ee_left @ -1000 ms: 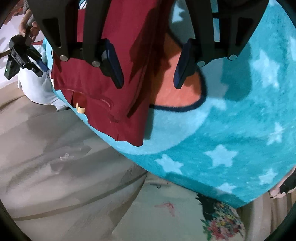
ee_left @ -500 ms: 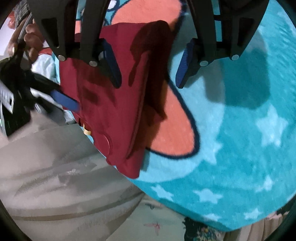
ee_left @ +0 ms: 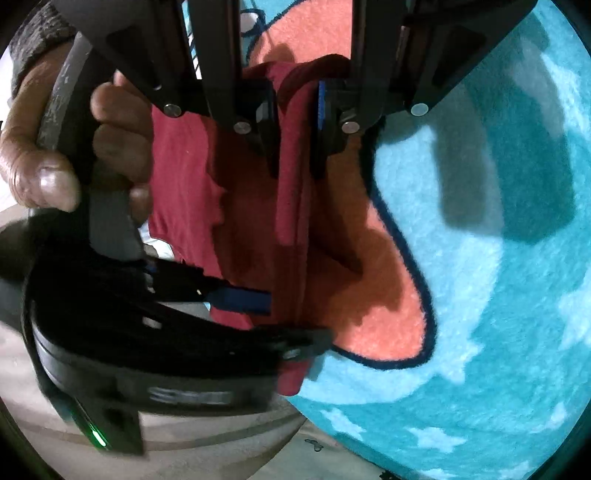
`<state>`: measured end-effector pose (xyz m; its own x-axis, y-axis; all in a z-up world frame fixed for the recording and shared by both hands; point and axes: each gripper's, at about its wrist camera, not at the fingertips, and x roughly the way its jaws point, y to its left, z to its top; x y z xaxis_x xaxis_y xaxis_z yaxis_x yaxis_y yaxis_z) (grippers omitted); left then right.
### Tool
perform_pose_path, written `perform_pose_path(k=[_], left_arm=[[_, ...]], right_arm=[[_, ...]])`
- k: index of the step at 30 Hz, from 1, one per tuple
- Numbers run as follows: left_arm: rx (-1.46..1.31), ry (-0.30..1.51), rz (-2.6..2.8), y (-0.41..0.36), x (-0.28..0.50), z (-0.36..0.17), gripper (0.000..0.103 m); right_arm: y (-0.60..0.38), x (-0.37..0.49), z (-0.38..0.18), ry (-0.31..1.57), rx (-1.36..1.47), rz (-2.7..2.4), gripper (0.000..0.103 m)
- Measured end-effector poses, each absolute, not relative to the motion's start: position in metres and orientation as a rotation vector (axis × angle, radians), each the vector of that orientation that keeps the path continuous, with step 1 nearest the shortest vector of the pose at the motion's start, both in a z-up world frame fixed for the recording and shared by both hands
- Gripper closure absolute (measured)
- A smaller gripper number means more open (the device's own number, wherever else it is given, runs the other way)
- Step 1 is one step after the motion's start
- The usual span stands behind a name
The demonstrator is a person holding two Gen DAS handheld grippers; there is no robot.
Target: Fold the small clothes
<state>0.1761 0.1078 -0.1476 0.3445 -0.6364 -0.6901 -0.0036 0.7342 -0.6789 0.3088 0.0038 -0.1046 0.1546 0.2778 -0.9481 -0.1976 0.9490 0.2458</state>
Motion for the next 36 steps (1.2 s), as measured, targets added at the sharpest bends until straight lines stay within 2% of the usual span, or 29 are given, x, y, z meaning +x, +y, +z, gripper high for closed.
perform_pose_path(k=[5, 8, 11, 18, 20, 27, 29, 36], left_arm=[[-0.651, 1.168, -0.467, 0.102, 0.182, -0.145, 0.088], [-0.654, 1.163, -0.473, 0.099, 0.183, -0.142, 0.088], [-0.66, 1.153, -0.474, 0.096, 0.18, -0.136, 0.089], [-0.615, 1.089, -0.485, 0.066, 0.165, -0.099, 0.088], [-0.626, 1.067, -0.497, 0.06, 0.158, -0.084, 0.078], [-0.585, 0.975, -0.54, 0.04, 0.123, -0.043, 0.065], [-0.546, 0.979, -0.519, 0.028, 0.118, -0.04, 0.059], [-0.491, 1.061, -0.515, -0.005, 0.113, -0.062, 0.058]], right_arm=[[0.036, 0.302, -0.113, 1.379, -0.239, 0.26, 0.052], [0.038, 0.296, -0.112, 1.349, -0.322, 0.24, 0.074], [0.02, 0.29, -0.103, 1.327, -0.235, 0.265, 0.083], [-0.035, 0.273, -0.066, 1.239, 0.055, 0.353, 0.085], [-0.06, 0.266, -0.053, 1.206, 0.111, 0.37, 0.086], [-0.166, 0.247, -0.036, 1.162, 0.256, 0.318, 0.087], [-0.199, 0.239, -0.034, 1.148, 0.299, 0.291, 0.087], [-0.292, 0.215, -0.04, 1.12, 0.369, 0.16, 0.087]])
